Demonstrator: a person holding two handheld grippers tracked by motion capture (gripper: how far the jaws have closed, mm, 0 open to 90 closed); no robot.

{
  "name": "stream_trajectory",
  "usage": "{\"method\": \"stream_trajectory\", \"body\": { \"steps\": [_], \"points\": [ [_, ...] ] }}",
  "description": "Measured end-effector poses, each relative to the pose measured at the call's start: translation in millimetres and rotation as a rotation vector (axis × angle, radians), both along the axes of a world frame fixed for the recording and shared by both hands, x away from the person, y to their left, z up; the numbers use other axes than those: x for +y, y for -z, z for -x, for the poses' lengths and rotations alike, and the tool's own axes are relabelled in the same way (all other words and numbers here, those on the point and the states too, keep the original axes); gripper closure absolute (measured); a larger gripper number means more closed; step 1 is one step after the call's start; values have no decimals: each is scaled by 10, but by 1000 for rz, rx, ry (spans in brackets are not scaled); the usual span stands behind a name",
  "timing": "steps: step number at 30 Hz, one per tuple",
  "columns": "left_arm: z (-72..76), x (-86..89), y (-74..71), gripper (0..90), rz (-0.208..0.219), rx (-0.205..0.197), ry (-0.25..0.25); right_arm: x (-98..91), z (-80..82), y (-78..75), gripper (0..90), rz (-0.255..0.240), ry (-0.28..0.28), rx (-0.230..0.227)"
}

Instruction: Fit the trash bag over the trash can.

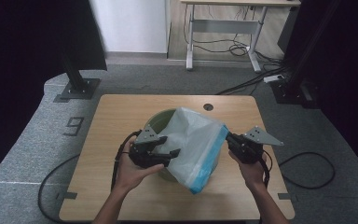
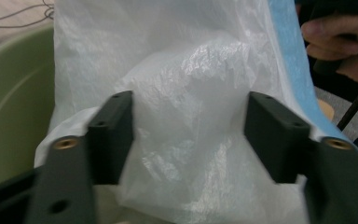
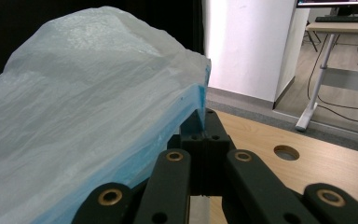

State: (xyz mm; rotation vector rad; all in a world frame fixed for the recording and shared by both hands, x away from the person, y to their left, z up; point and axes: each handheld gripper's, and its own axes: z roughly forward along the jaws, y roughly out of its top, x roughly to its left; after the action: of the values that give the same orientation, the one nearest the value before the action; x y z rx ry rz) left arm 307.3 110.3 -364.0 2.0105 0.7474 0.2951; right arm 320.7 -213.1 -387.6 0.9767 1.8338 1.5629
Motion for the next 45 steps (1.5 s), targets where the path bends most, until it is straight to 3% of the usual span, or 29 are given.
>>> {"method": "stream_trajectory", "body": {
  "steps": [6,13,15,17,23,30,35,38,45],
  "points": [
    [-35,12,45,695,28,13,1,-27,-4,51,888,-7,4,10],
    [-79,39,71,859,59,24,-9,-63,3,75,887,-16,10,18],
    [-95,55,66,893,82,25,-27,-83,14,85,860,-39,2,31],
    [-118,73,56,900,102,26,-41,-103,56,99,789,-80,-15,56],
    [-211,119,61,900,146,34,-82,-114,238,178,601,-133,-28,75],
    [-222,113,70,900,158,13,-112,-59,395,398,532,-158,-75,125],
    [-239,145,62,900,172,13,-115,-55,390,513,590,-145,-71,138],
    [-241,162,57,900,185,8,-119,-30,350,558,679,-139,-85,156],
    [-239,245,23,900,213,4,-121,34,272,498,888,-152,-102,144]
  ]
}}
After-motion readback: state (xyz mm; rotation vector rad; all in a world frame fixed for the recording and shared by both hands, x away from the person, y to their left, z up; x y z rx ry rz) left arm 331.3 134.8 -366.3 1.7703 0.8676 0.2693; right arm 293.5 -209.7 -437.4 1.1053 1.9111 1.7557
